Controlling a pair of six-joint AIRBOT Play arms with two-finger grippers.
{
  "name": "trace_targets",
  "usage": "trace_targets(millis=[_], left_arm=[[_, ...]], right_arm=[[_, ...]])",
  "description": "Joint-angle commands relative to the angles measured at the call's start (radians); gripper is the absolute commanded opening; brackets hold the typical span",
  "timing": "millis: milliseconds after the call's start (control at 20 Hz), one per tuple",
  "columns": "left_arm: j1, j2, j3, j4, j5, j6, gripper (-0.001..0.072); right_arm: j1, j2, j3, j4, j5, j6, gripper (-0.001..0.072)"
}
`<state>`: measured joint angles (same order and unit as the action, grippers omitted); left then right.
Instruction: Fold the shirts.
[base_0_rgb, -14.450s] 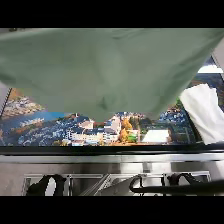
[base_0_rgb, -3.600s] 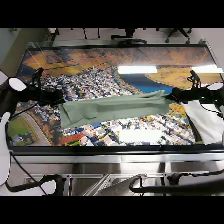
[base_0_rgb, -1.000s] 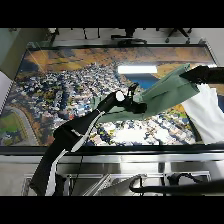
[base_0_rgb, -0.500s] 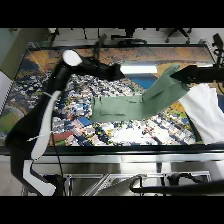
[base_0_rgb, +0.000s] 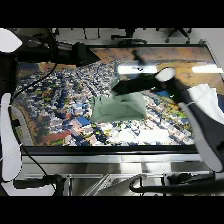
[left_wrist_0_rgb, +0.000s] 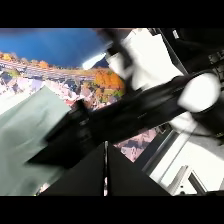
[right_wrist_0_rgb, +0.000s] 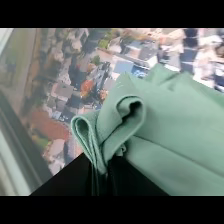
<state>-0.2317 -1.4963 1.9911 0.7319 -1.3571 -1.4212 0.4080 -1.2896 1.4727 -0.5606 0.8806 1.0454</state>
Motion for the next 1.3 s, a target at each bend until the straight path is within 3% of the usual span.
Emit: trace_targets(millis=[0,50,150,300,450,600,700,800,1000,1250], left_arm=[[-0.016,0.026,-0.001,0.001,-0.05,0.032,0.001],[-0.032,0.026,-0.007,0.001,-0.059,0.042,0.001],[-0.056,0.026,-0.029,0.0,-0.058,0.067,0.001],[-0.067,0.026,-0.066,0.001,-0.058,0.087,0.001],[-0.048,0.026,-0.076,0.0,-0.057,0.089,0.001],[-0.013,0.027,-0.076,-0.003,-0.066,0.085,0.001],[0.002,0.027,-0.076,-0.003,-0.098,0.085,0.001],[0.002,0.027,-0.076,-0.002,-0.115,0.085,0.001],[-0.009,0.027,-0.076,-0.003,-0.113,0.085,0.001],[-0.008,0.027,-0.076,-0.002,-0.115,0.085,0.001]], right_arm=[[0.269,-0.203,0.0,0.001,-0.473,-0.092,0.0033],[0.323,-0.253,0.0,0.001,-0.583,-0.119,0.0065],[0.384,-0.311,0.0,0.001,-0.709,-0.122,0.0444],[0.362,-0.26,0.001,-0.049,-0.636,-0.145,0.0462],[0.239,-0.135,0.001,-0.138,-0.418,-0.129,0.0462],[0.033,-0.028,0.001,-0.245,-0.142,0.016,0.0466],[-0.129,0.014,0.0,-0.317,0.014,0.113,0.0679],[-0.279,0.012,0.0,-0.319,0.132,0.163,0.0684],[-0.397,-0.084,0.0,-0.319,0.274,0.175,0.0685],[-0.365,-0.215,0.0,-0.306,0.302,0.168,0.0684]])
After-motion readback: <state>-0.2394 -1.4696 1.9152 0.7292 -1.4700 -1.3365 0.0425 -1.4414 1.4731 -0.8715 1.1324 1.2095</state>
